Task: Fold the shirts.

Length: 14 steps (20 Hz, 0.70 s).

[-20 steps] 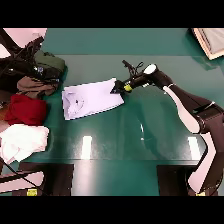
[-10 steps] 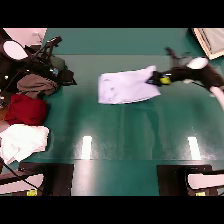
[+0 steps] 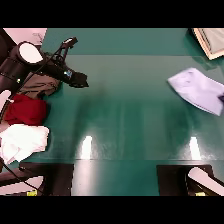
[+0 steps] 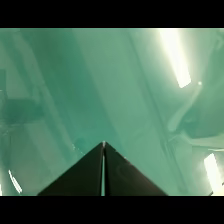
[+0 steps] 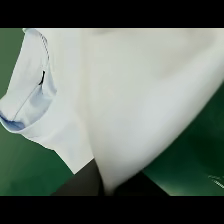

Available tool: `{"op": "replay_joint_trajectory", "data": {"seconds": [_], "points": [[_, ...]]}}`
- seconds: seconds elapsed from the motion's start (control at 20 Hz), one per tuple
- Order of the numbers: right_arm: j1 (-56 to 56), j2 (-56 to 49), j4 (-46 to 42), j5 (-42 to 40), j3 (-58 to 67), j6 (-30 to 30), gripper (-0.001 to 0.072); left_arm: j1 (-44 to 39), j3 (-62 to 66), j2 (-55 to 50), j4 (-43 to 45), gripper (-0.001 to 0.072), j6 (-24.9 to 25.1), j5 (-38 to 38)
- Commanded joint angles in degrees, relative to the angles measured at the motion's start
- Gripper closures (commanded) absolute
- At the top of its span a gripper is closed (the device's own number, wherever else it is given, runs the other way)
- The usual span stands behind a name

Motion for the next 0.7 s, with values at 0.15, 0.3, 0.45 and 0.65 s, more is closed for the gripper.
{"op": "replay_joint_trajectory", "data": {"seconds": [0.15,0.3,0.45,0.65], "points": [[-13.2,-2.2,-11.6,4.2,1.2,0.5,0.0698,-1.7,0.0,0.0,-0.4,0.0682,-1.3,1.2],[-13.2,-2.5,-21.0,8.0,5.7,0.6,0.0656,-1.7,0.0,0.0,-0.3,0.0682,-1.2,0.9],[-13.5,-2.5,-29.5,11.5,10.1,0.7,0.0006,-1.7,0.0,0.0,-0.3,0.0681,-1.1,0.9],[-12.9,-2.1,-26.7,14.7,17.1,7.3,0.0015,-1.7,0.0,0.0,-0.3,0.0681,-0.8,0.1]]}}
